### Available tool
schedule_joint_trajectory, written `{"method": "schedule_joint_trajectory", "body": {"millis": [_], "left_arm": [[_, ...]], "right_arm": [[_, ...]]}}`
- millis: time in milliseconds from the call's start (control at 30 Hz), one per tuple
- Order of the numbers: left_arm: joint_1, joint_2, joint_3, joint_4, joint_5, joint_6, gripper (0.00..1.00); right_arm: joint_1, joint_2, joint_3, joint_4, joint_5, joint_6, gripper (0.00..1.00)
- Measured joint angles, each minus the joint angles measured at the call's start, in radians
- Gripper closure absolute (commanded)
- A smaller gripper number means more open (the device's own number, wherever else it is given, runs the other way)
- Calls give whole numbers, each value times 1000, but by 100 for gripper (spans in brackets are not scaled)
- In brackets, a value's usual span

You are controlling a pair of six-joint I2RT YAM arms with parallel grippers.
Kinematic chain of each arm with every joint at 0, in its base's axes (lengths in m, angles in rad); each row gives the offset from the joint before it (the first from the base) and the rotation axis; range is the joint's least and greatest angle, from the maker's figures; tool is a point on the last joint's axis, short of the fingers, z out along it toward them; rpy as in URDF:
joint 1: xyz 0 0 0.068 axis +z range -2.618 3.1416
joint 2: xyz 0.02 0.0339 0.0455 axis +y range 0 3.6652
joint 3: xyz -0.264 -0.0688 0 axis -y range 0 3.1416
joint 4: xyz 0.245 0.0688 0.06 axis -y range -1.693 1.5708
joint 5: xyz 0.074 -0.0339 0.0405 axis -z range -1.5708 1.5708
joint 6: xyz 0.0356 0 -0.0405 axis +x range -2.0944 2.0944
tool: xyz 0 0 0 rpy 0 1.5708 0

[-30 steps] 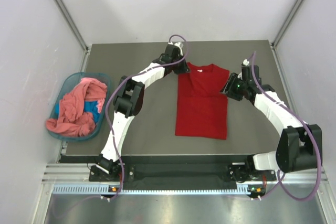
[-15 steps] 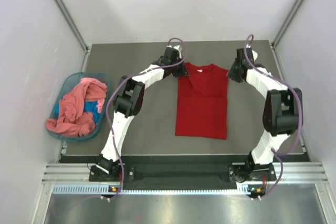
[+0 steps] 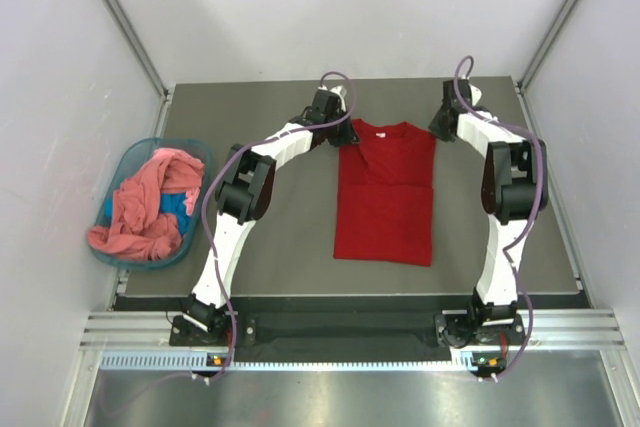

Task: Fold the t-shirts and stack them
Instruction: Fold the tshirt

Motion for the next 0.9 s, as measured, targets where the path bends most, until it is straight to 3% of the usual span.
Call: {"method": "schedule_joint_trajectory", "body": {"millis": [333, 367, 500, 600, 900], "left_arm": [[0, 0, 0, -18, -33, 0, 99], [0, 0, 0, -18, -34, 0, 97], [1, 0, 0, -32, -37, 1, 73], [5, -14, 0, -52, -42, -2, 71], [49, -188, -67, -127, -14, 16, 69]], "right_arm": [[-10, 98, 76, 6, 0, 6, 84], [-10, 99, 82, 4, 0, 5, 84], [-10, 99, 94, -9, 0, -11, 79], [-10, 90, 94, -37, 0, -32, 75], [-9, -129, 40, -147, -60, -120, 68]]}}
